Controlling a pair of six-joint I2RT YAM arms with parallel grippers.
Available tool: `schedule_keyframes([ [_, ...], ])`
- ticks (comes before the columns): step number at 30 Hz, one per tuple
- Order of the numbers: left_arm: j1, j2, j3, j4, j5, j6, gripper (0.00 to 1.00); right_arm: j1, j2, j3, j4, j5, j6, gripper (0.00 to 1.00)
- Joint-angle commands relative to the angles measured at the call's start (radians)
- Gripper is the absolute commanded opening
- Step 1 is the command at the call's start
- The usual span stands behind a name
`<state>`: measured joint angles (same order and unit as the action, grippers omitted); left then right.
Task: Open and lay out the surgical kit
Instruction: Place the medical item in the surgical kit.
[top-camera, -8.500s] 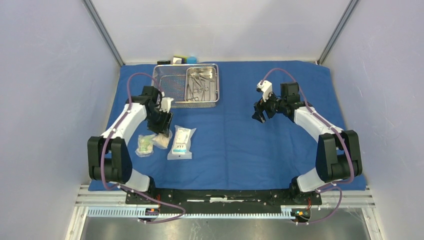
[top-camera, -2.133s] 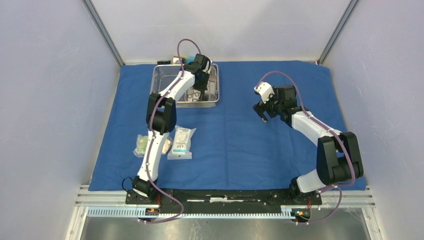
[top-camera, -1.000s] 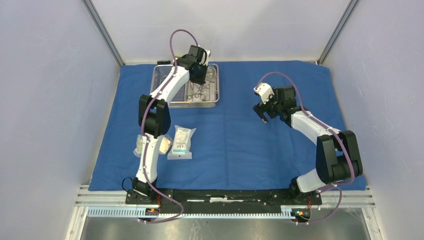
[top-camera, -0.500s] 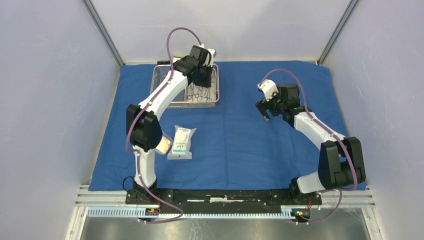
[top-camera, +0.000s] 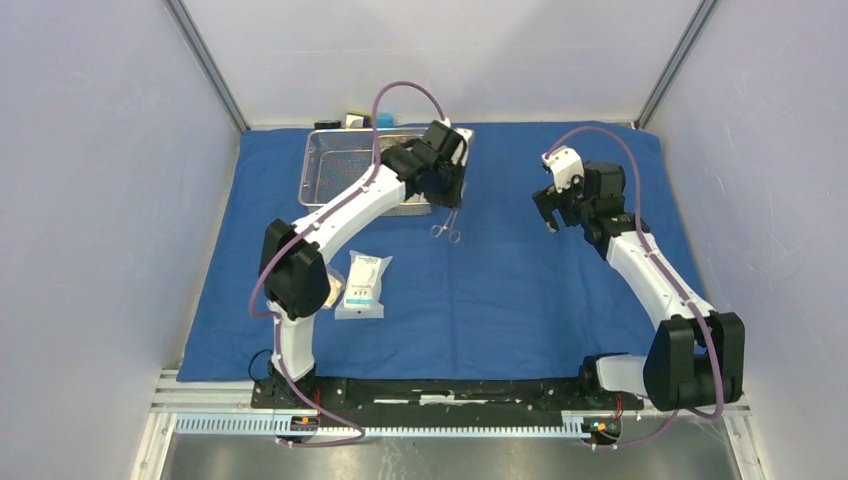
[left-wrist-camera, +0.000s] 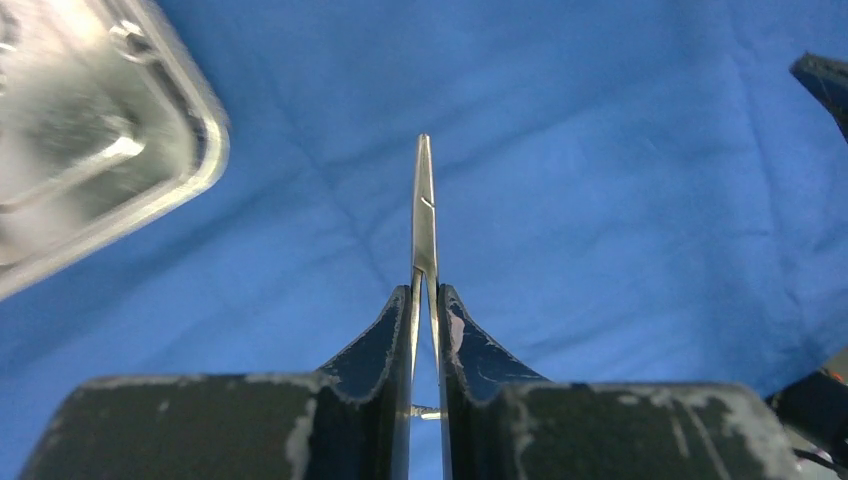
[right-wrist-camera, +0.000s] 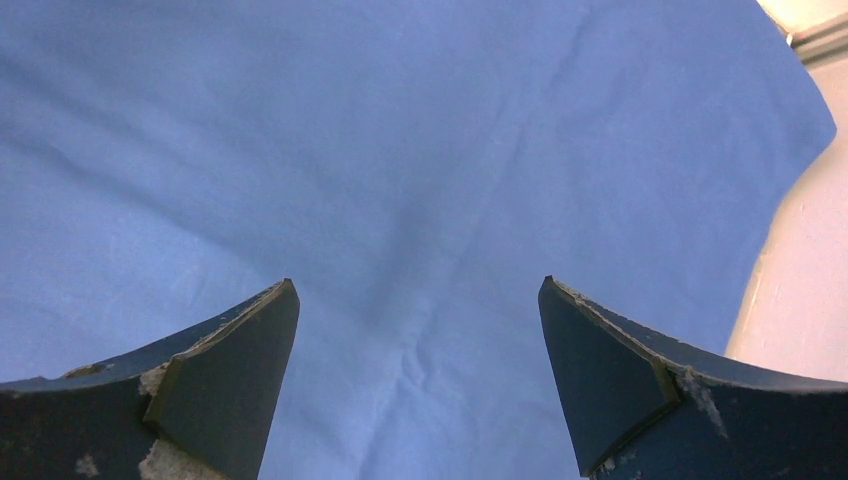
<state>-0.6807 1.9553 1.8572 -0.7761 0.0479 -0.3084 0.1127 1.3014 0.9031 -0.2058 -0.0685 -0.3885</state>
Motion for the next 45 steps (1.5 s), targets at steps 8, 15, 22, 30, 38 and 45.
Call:
schedule_keyframes([
  [8, -0.144, -0.01, -0.07, 0.06, -0.025, -0.259, 0.02, -0.091, -0.209, -0.026, -0.109, -0.012, 0.015, 0.98],
  [15, -0.19, 0.07, -0.053, 0.068, -0.045, -0.423, 0.02, -0.175, -0.249, -0.052, -0.143, 0.012, 0.06, 0.98],
  [22, -0.224, 0.076, -0.115, 0.022, -0.203, -0.497, 0.02, -0.246, -0.252, -0.094, -0.128, -0.006, 0.08, 0.98],
  [30, -0.24, 0.073, -0.216, 0.087, -0.229, -0.53, 0.02, -0.258, -0.221, -0.163, -0.066, -0.057, 0.087, 0.98],
  [38, -0.262, 0.119, -0.194, 0.077, -0.244, -0.568, 0.02, -0.26, -0.251, -0.251, 0.015, -0.093, 0.092, 0.98],
  [45, -0.28, 0.2, -0.081, 0.006, -0.257, -0.598, 0.02, -0.266, -0.276, -0.282, 0.04, -0.086, 0.091, 0.98],
])
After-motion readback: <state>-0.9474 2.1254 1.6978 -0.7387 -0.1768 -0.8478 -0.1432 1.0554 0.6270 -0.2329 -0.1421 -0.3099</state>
